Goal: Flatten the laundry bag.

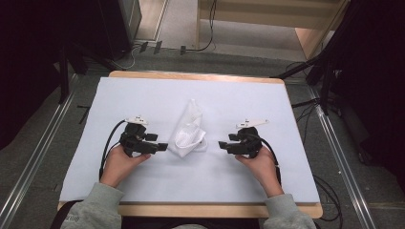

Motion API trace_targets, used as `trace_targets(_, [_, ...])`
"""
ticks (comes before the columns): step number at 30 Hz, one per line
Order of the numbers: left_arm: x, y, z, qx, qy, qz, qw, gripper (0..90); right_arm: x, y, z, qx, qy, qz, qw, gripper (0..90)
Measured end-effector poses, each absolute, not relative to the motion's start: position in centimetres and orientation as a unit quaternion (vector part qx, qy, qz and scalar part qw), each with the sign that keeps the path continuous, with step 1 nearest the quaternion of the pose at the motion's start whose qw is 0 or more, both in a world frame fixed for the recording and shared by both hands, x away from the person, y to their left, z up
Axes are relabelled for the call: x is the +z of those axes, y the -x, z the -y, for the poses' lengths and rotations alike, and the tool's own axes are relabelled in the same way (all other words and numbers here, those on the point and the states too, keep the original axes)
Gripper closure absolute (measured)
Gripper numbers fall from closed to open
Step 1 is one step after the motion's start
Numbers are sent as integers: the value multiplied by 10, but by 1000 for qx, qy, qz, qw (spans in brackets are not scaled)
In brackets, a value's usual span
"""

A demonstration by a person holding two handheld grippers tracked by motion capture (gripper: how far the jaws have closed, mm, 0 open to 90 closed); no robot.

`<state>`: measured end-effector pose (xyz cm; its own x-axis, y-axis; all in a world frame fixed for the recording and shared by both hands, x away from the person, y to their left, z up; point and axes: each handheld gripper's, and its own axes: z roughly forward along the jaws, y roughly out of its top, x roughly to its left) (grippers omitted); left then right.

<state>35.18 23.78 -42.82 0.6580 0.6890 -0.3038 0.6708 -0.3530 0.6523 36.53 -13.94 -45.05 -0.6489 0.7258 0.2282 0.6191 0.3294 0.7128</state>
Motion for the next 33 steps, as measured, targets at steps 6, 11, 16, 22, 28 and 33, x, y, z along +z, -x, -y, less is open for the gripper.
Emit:
trace_targets(6, [-426,-350,-242,27,-826,-402,395,389,-452,-364,135,390,-411,-822,56,423])
trace_targets(11, [-425,-350,-245,27,-819,-410,400,392,-454,-362,132,387,-409,-824,56,432])
trace_targets(16, [-428,-349,-246,20,-821,-414,392,402,-456,-362,127,381,-401,-831,56,446])
trace_targets(22, [-427,-346,-244,25,-825,-410,388,394,-457,-361,124,378,-395,-835,58,454])
trace_targets(28, [-426,-344,-242,31,-828,-405,387,387,-457,-361,124,377,-395,-836,55,460])
trace_targets(33, [-425,-342,-244,36,-826,-406,388,371,-457,-361,121,378,-392,-837,56,457])
